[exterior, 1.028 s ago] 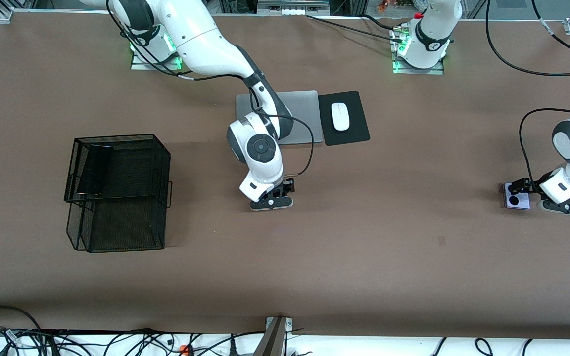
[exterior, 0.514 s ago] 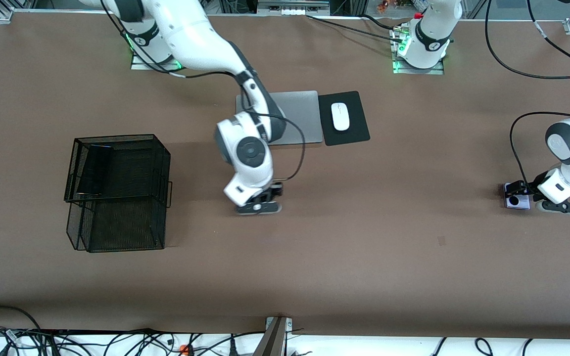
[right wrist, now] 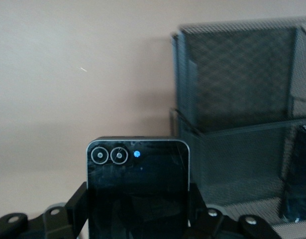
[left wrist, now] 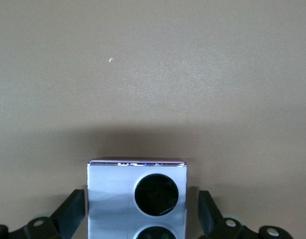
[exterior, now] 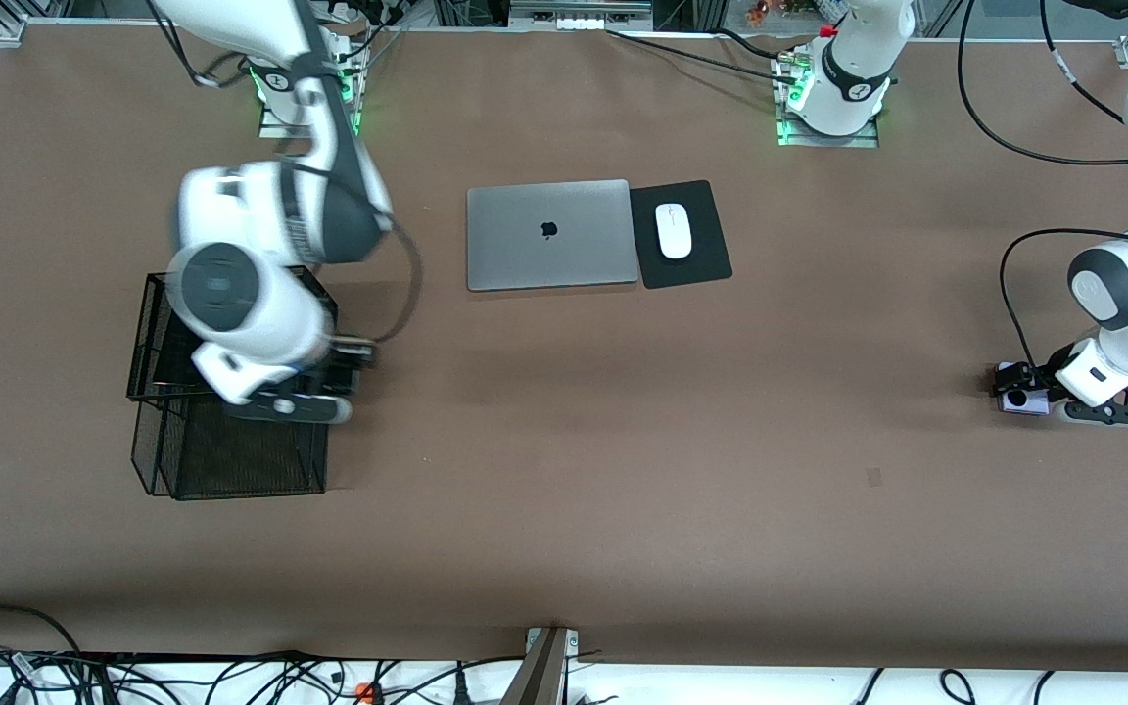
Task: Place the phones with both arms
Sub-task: 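Drop the flip phone into the basket with the right gripper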
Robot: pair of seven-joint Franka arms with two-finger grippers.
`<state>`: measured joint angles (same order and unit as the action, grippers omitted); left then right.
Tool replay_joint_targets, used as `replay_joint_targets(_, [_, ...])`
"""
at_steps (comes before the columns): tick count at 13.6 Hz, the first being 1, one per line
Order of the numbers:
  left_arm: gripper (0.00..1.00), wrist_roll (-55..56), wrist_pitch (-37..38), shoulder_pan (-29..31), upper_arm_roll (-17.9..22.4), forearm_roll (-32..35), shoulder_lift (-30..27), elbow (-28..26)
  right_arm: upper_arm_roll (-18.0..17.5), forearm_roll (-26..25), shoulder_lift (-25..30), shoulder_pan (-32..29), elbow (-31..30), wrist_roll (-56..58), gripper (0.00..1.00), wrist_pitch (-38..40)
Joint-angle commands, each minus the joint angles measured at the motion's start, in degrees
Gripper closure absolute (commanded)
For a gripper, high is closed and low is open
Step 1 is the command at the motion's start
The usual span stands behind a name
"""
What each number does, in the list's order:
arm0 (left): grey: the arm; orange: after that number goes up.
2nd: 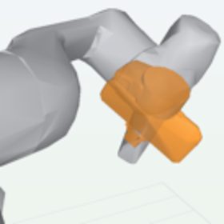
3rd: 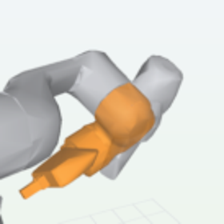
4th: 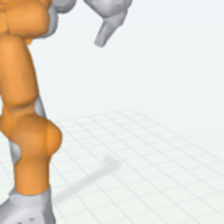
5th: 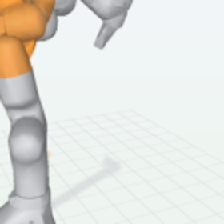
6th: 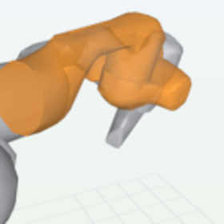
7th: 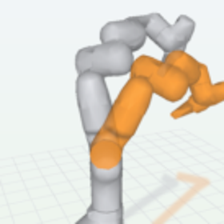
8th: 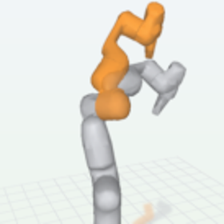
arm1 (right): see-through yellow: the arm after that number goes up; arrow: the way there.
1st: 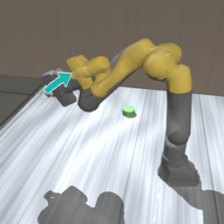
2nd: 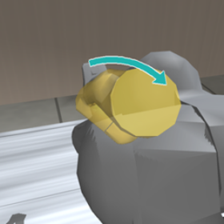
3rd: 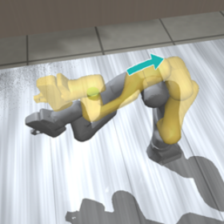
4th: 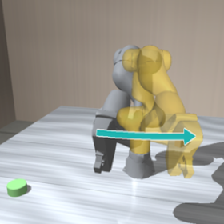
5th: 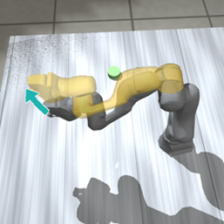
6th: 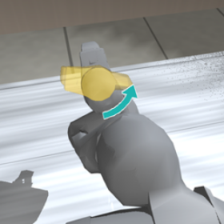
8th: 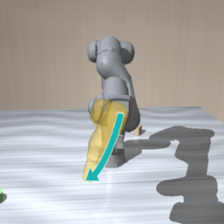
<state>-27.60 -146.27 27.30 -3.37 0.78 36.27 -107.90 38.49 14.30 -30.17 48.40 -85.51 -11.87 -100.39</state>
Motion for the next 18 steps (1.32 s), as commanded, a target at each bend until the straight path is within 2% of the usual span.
replay_joint_targets(1, [0.00,-0.35,-0.51,0.82,-0.67,-1.39,0.29,0.50,2.45,-2.78,9.68,1.26,-13.52,4.03,1.00,-3.58])
replay_joint_targets(4, [0.00,-0.26,-1.82,1.00,-0.67,-1.39,0.82,0.50,7.73,-2.70,10.13,1.26,-18.62,11.31,1.00,-6.55])
replay_joint_targets(7, [0.00,-0.26,-2.36,1.00,-0.67,-1.57,1.44,0.50,8.36,-1.91,11.62,1.26,-27.66,12.31,1.00,-16.55])
replay_joint_targets(10, [0.03,0.00,-2.36,1.00,-0.67,-1.57,1.52,0.59,8.27,-0.59,11.72,1.26,-29.71,12.14,1.00,-19.05])
replay_joint_targets(12, [0.46,1.05,-2.36,0.74,-0.67,-1.57,1.61,0.50,8.27,3.43,11.36,1.26,-29.71,11.96,1.00,-19.49])
replay_joint_targets(14, [0.75,1.84,-2.18,0.56,-0.67,-1.57,1.52,0.59,8.27,4.24,11.27,1.26,-29.71,11.96,1.00,-19.40])
replay_joint_targets(15, [0.81,3.41,-2.01,0.30,-0.67,-1.57,1.52,0.67,8.27,4.24,11.19,1.26,-29.71,12.31,0.91,-19.31])
replay_joint_targets(16, [0.84,5.60,-1.83,0.12,-0.76,-1.57,1.35,0.94,8.36,4.16,10.58,1.17,-29.36,12.57,0.45,-19.31])
replay_joint_targets(17, [0.87,7.63,-1.57,-0.75,-1.02,-1.57,1.35,1.29,8.36,4.24,10.40,1.25,-29.01,12.58,0.05,-19.31])
replay_joint_targets(18, [0.93,8.34,-0.61,-1.63,-1.02,-1.57,1.17,1.46,8.36,4.16,10.40,1.26,-28.66,12.49,0.01,-19.14])
